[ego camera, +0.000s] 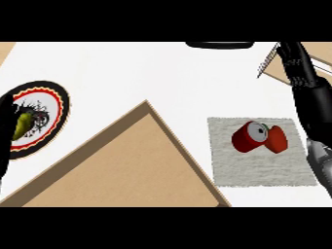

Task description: Pick the can from the placemat and place it in the tiered shelf

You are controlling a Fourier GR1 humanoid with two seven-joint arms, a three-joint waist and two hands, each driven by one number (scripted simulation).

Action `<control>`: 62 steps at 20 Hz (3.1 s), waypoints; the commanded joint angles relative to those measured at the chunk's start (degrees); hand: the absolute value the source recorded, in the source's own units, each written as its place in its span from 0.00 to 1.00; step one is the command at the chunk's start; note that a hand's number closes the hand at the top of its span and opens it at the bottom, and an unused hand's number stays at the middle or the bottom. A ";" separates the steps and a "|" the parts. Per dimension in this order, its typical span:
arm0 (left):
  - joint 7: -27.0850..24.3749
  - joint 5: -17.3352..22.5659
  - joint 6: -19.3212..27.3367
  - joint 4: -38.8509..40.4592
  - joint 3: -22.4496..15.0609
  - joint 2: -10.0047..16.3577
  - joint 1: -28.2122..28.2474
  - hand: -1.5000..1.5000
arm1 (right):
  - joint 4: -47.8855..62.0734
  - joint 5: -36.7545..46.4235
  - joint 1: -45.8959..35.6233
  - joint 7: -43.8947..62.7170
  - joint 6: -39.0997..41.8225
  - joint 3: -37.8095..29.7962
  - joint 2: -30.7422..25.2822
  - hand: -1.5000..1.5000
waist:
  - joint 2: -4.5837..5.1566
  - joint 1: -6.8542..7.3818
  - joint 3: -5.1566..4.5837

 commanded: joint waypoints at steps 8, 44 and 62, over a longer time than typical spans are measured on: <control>-2.96 -0.79 -4.40 -2.18 -6.64 -6.32 -3.78 0.50 | 3.22 -29.99 2.20 7.56 -4.57 -17.25 19.31 1.00 | -0.18 -5.25 4.13; -3.36 -6.52 -10.21 3.83 -8.98 -15.20 -9.97 0.50 | -15.70 4.41 8.39 59.27 11.78 -0.27 -26.97 0.00 | 0.04 0.41 0.99; -0.21 -13.65 -12.76 4.24 -4.79 -21.14 -11.32 0.50 | -21.02 24.89 3.24 75.18 14.76 6.27 -6.72 0.00 | -0.01 -0.42 1.13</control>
